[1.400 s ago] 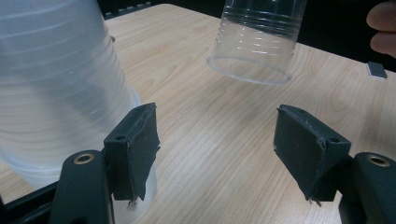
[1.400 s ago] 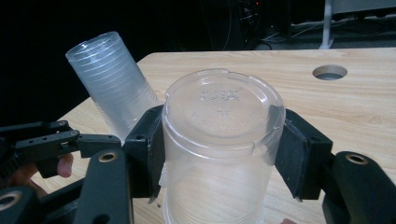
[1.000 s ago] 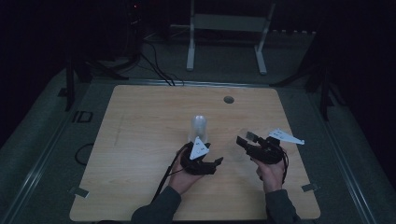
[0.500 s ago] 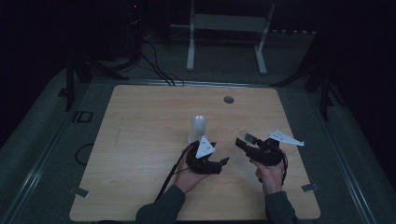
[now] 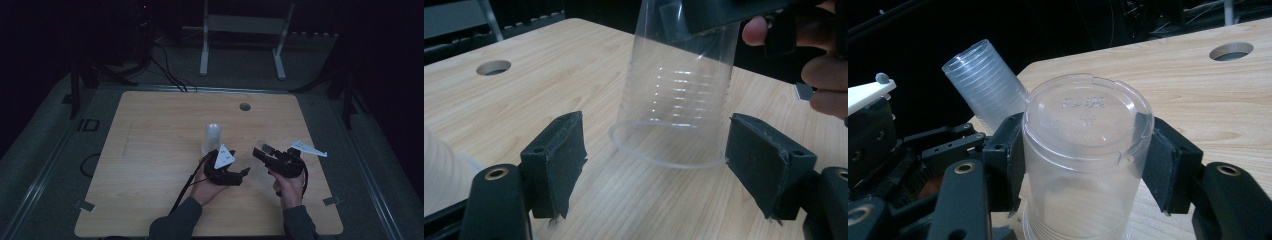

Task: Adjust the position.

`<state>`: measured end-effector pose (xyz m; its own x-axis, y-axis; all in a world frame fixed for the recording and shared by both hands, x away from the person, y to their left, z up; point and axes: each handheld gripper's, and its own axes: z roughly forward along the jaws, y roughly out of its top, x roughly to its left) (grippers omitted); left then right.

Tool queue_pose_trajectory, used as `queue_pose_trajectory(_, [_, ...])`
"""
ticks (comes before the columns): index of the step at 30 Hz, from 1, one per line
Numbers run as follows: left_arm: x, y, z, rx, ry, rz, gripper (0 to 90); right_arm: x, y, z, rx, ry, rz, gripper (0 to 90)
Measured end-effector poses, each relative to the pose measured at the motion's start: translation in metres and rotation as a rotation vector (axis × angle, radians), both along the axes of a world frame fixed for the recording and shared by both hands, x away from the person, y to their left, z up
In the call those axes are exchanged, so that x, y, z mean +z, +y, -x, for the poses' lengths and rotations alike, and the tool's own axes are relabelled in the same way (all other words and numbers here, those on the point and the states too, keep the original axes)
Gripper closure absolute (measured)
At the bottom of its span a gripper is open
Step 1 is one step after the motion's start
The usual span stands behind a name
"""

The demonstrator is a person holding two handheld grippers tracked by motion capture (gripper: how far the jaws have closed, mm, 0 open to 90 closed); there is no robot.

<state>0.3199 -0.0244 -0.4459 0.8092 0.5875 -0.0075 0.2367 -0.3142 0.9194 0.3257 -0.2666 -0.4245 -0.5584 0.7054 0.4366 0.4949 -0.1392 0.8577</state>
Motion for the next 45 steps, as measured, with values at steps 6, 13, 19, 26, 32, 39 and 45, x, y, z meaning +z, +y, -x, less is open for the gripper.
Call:
queue_pose_trajectory(6, [0.001, -0.004, -0.002, -0.004, -0.007, 0.007, 22.2, -0.001, 0.0, -0.001, 0.001, 0.011, -0.017, 40.9])
queue_pose_trajectory(13, [0.001, -0.009, -0.003, -0.008, -0.022, 0.033, 22.2, -0.004, -0.001, -0.002, 0.004, 0.029, -0.056, 41.0])
queue_pose_trajectory(19, [-0.002, -0.013, -0.005, -0.009, -0.031, 0.047, 22.2, -0.004, -0.002, -0.002, 0.004, 0.035, -0.073, 41.1])
queue_pose_trajectory(26, [-0.004, -0.016, -0.006, -0.006, -0.043, 0.07, 22.8, -0.005, -0.003, -0.002, 0.001, 0.043, -0.089, 41.1])
queue_pose_trajectory(32, [-0.005, -0.017, -0.007, -0.003, -0.061, 0.082, 23.4, -0.006, -0.005, -0.003, -0.004, 0.055, -0.116, 41.2])
queue_pose_trajectory(39, [-0.006, -0.02, -0.007, -0.006, -0.086, 0.088, 23.4, -0.005, -0.005, -0.004, -0.003, 0.054, -0.121, 41.2])
queue_pose_trajectory(45, [-0.008, -0.022, -0.008, -0.008, -0.095, 0.089, 23.4, -0.005, -0.005, -0.004, 0.002, 0.059, -0.14, 41.3])
